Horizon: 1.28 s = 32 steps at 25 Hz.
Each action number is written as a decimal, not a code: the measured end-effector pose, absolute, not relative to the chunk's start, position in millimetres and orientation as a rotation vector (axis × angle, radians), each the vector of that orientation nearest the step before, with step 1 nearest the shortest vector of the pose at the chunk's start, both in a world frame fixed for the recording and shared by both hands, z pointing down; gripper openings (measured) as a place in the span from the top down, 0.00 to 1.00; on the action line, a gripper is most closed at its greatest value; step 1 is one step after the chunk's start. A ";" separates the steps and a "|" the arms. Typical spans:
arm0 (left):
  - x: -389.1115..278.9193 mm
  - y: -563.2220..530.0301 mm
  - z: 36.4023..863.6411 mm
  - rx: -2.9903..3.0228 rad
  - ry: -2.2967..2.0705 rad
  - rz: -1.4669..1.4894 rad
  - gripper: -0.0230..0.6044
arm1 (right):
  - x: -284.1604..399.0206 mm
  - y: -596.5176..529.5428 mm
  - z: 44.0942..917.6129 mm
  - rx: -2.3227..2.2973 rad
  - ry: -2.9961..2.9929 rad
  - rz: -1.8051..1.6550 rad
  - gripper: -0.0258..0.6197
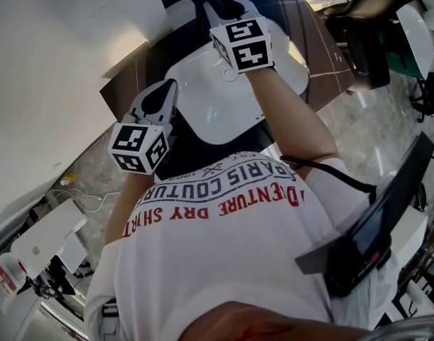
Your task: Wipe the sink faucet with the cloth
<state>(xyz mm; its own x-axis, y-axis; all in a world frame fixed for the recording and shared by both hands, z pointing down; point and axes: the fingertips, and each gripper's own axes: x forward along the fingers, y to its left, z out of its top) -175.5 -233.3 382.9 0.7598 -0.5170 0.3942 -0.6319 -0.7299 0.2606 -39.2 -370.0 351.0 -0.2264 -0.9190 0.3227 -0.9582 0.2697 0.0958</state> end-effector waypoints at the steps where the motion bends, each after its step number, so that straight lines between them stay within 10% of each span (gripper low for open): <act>1: -174.8 -231.5 382.2 2.579 -0.875 0.416 0.96 | -39.0 -366.0 351.0 1.716 -2.235 0.176 0.85; 32: -174.4 -5.1 313.6 2.666 -1.075 0.291 0.96 | -58.2 -10.2 282.5 1.375 -2.601 0.202 0.85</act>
<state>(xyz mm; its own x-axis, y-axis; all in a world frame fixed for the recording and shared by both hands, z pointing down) -174.4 -5.1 313.6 0.7075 -0.6505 0.2760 -0.7009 -0.6959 0.1565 -58.2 -10.2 282.5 -0.5506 -0.8019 0.2318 -0.8281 0.5597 -0.0306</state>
